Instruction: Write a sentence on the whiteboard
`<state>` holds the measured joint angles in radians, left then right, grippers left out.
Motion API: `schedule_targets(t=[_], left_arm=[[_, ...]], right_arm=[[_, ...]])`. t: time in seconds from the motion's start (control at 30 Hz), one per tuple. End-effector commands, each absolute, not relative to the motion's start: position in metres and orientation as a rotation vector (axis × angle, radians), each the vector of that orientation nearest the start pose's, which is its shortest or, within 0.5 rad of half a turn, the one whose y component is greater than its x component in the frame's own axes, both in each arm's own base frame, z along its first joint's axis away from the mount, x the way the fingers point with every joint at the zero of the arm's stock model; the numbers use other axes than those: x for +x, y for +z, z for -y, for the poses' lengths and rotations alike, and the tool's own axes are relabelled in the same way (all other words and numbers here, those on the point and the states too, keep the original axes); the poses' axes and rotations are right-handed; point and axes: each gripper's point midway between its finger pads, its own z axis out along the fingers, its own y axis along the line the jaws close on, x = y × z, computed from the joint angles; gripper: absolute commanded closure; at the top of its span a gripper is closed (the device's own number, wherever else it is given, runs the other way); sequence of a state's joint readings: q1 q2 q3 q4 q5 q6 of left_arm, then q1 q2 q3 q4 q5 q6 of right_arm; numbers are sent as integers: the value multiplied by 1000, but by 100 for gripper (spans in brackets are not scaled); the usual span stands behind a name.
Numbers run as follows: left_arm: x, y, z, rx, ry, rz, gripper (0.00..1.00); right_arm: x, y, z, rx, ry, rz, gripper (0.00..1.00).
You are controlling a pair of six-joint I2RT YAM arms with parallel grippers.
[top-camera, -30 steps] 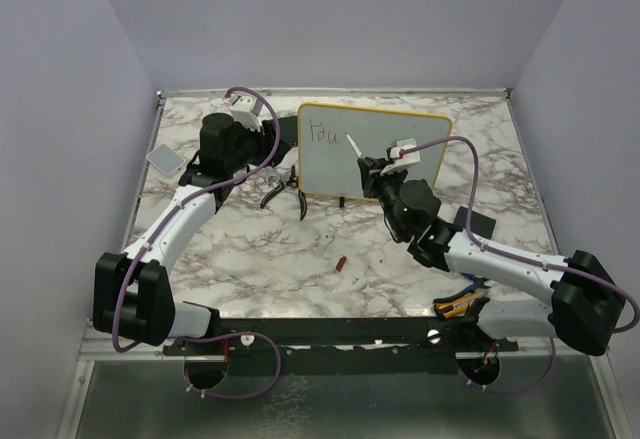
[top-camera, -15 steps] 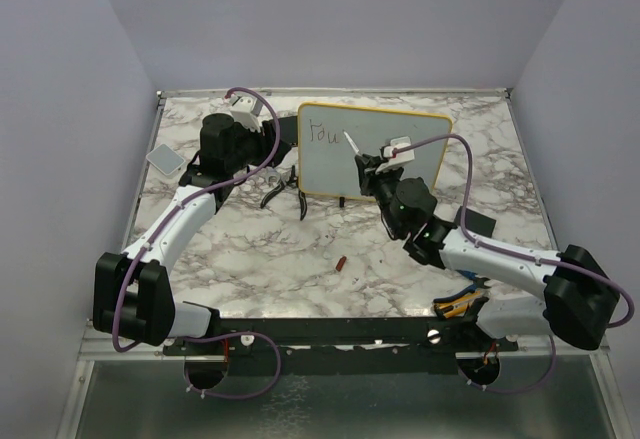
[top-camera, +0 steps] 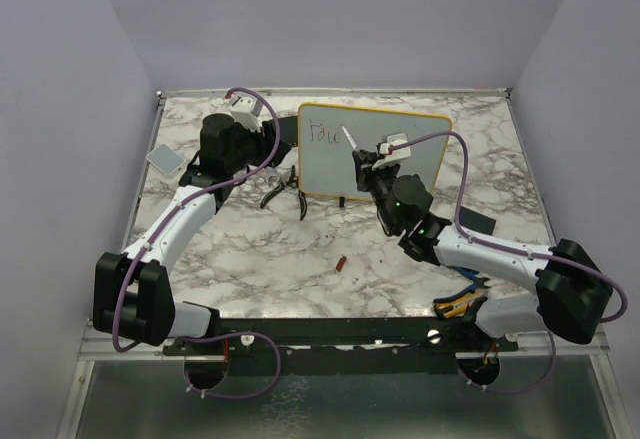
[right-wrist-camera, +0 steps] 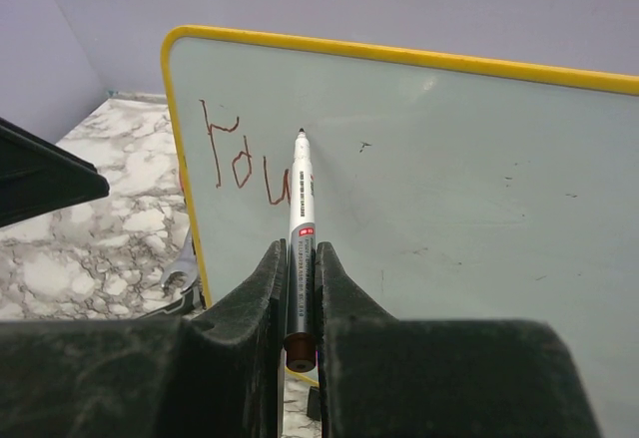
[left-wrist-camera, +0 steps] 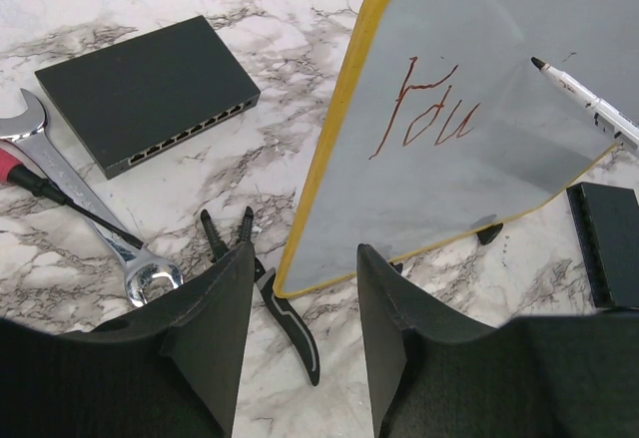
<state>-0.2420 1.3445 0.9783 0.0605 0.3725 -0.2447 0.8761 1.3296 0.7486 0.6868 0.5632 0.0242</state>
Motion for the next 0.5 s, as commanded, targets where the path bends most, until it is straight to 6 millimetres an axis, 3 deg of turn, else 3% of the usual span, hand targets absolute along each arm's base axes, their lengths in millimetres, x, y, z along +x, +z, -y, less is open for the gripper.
schedule_targets(t=[0.0,0.47], left_arm=[[391,237,167,258,-660,-1867,53],[391,239,167,259,-658,-1861,53]], right_arm=[[346,277,-260,-129,286,-1460,100],[345,269,-251,-108,257,-1486,100]])
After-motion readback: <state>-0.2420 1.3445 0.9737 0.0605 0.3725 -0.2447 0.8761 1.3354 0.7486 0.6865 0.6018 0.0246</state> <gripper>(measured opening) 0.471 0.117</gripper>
